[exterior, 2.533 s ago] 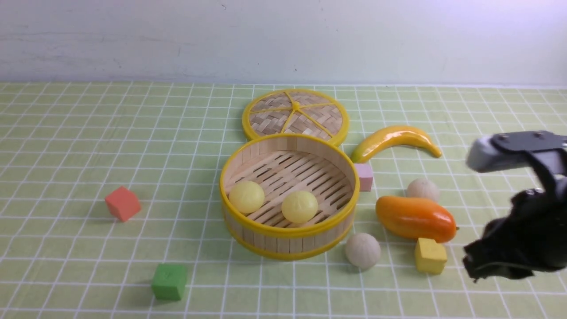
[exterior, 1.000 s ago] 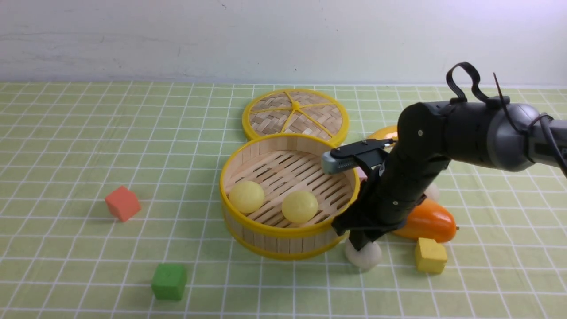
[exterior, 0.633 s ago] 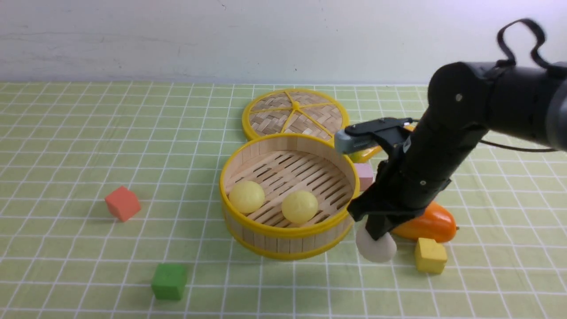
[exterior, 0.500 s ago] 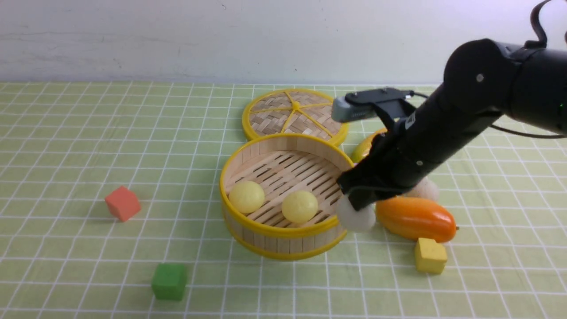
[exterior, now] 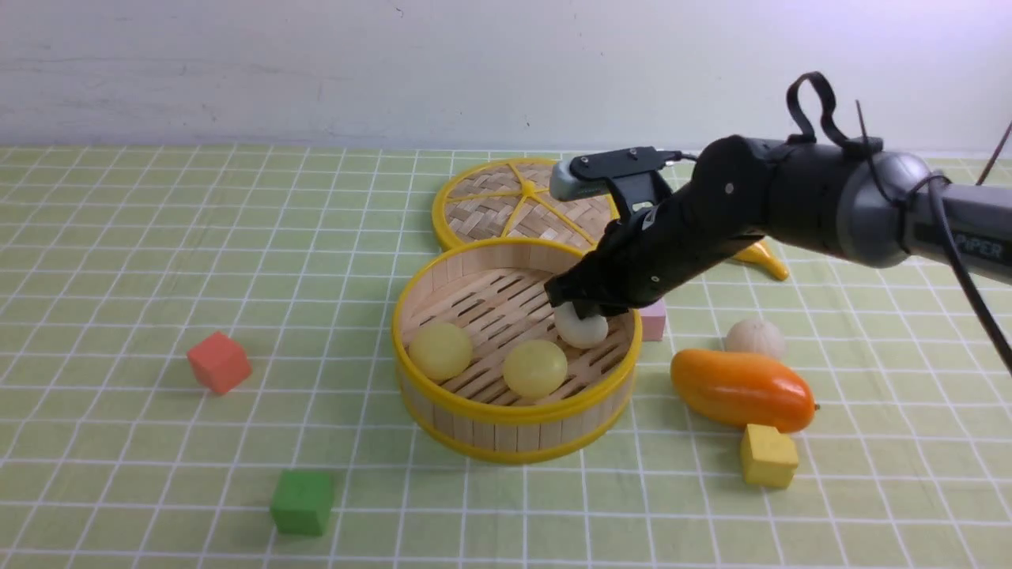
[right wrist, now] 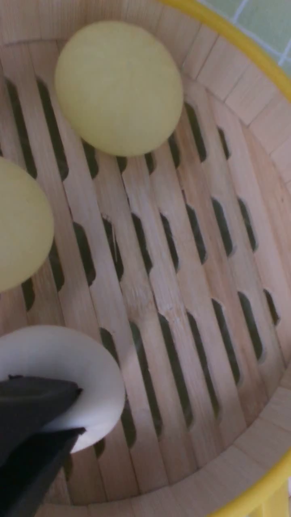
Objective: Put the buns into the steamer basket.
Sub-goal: Use the right arm to put the steamed stuffed bun into the steamer, then use the right arm to grab a steamed stuffed bun
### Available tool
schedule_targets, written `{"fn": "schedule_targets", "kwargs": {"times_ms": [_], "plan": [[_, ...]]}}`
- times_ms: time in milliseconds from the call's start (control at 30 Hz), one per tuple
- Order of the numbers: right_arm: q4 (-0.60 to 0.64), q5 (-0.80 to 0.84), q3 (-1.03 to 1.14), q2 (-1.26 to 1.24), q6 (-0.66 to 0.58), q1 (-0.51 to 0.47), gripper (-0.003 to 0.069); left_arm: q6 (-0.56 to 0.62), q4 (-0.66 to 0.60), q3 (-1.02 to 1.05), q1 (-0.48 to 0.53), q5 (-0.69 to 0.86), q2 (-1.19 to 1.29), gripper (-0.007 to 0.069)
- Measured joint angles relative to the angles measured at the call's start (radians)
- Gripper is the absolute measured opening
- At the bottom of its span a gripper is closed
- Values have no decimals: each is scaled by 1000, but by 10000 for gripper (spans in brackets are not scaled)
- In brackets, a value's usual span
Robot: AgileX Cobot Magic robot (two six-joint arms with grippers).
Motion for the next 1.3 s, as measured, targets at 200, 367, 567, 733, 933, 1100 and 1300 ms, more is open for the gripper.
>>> {"fn": "schedule_targets", "kwargs": {"times_ms": [200, 367, 567, 733, 933, 1100, 1300], "plan": [[-2, -5, -12, 11, 0, 0, 272, 0, 0, 0, 0, 0, 0, 47], [-23, 126, -56, -37, 0, 0, 514, 0, 0, 0, 0, 0, 0, 47], [-169, 299, -87, -180, 89, -64, 572, 0, 0, 0, 0, 0, 0, 47], [-255, 411, -83, -157, 243, -193, 480, 0, 0, 0, 0, 0, 0, 47], [-226, 389, -75, -26, 258, -252, 388, 0, 0, 0, 0, 0, 0, 48], [-213, 326, -75, 12, 254, -256, 375, 0, 0, 0, 0, 0, 0, 55], [-215, 270, -76, 22, 252, -256, 369, 0, 0, 0, 0, 0, 0, 57]]}}
